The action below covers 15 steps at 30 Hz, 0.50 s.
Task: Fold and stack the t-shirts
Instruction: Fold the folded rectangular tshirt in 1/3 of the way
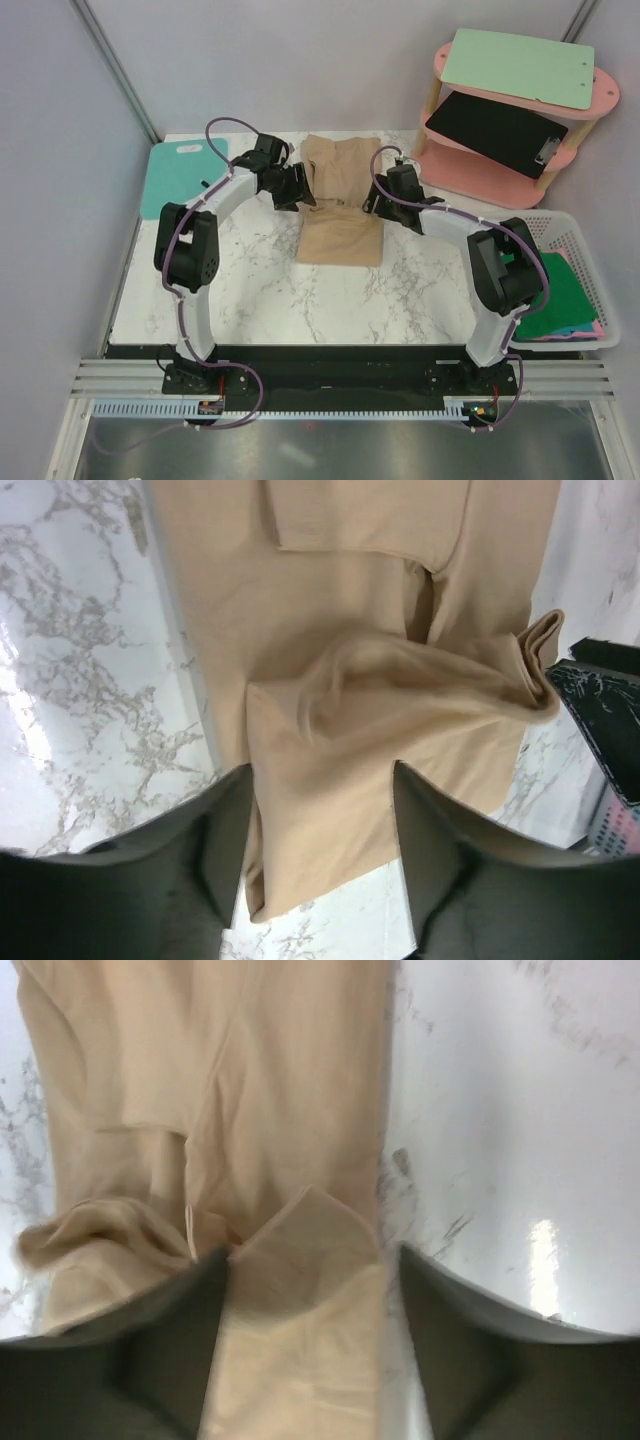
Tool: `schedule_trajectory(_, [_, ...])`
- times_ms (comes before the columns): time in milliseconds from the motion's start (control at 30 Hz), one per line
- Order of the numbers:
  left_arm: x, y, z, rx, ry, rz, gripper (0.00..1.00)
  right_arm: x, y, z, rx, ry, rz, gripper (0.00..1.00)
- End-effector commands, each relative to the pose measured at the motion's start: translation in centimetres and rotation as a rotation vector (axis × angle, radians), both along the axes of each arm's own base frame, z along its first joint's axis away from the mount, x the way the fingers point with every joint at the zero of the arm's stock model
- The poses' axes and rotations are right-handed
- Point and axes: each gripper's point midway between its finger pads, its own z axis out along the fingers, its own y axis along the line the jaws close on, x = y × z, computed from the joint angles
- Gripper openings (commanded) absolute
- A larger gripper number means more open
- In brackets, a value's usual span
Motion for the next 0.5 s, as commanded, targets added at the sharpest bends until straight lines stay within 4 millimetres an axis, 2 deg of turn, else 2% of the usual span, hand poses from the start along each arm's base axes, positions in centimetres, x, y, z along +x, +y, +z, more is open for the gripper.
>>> schedule_trajectory(0, [0.9,0.4,2.2,-0.012,-0.083,-0.016,0.84,3.2,-1.3,6.4,-0.020,-0.240,-0.046,0.95])
schedule_trajectory(33, [0.6,0.8,3.6,-0.013,-0.117,-0.008,0.86,2.8,-1.5,7.2,-0.021,-0.259,-0.042,0.98])
schedule_trajectory(67, [0.6,1.3,3.8,0.001,-0.137,0.015,0.92,2.0,-2.0,8.2,-0.019,-0.279,-0.043,0.98])
schedule_trajectory(100, [-0.6,1.7,2.9,0.013,-0.118,0.021,0.98,1.3,-2.2,8.7,-0.019,-0.285,-0.042,0.98])
schedule_trajectory(133, [-1.2,2.0,4.0,0.008,-0.145,0.030,0.98,0.6,-2.5,8.6,-0.020,-0.271,-0.043,0.98])
schedule_trajectory(167, [-1.5,2.1,4.3,-0.006,-0.161,0.037,0.99,-0.5,-2.8,8.9,-0.013,-0.268,-0.041,0.98])
schedule_trajectory(200, [-2.9,2.4,2.9,-0.004,-0.125,0.034,0.99,-1.3,-2.8,8.7,-0.004,-0.251,-0.037,0.98])
schedule_trajectory(233, [-3.6,2.4,2.7,-0.012,-0.120,0.035,0.99,-2.4,-2.7,7.9,0.005,-0.212,-0.015,0.98])
schedule_trajectory(267, [-4.1,2.2,3.4,-0.031,-0.139,0.033,0.99,-3.5,-2.9,7.1,0.012,-0.182,-0.009,0.98])
schedule_trajectory(300, [-5.5,2.5,1.9,-0.020,-0.101,0.035,0.98,-4.3,-2.7,6.6,0.024,-0.160,0.005,0.98])
schedule_trajectory(333, [-6.0,2.6,1.6,-0.017,-0.103,0.039,0.97,-5.1,-2.2,6.0,0.058,-0.134,0.023,0.98])
schedule_trajectory(367, [-6.6,2.6,1.5,-0.021,-0.101,0.042,0.95,-6.6,-2.3,4.7,0.068,-0.097,0.033,0.98])
schedule_trajectory(467, [-8.1,2.7,-0.9,-0.039,-0.078,0.052,0.91,-9.2,-2.2,2.1,0.108,-0.016,0.048,0.98])
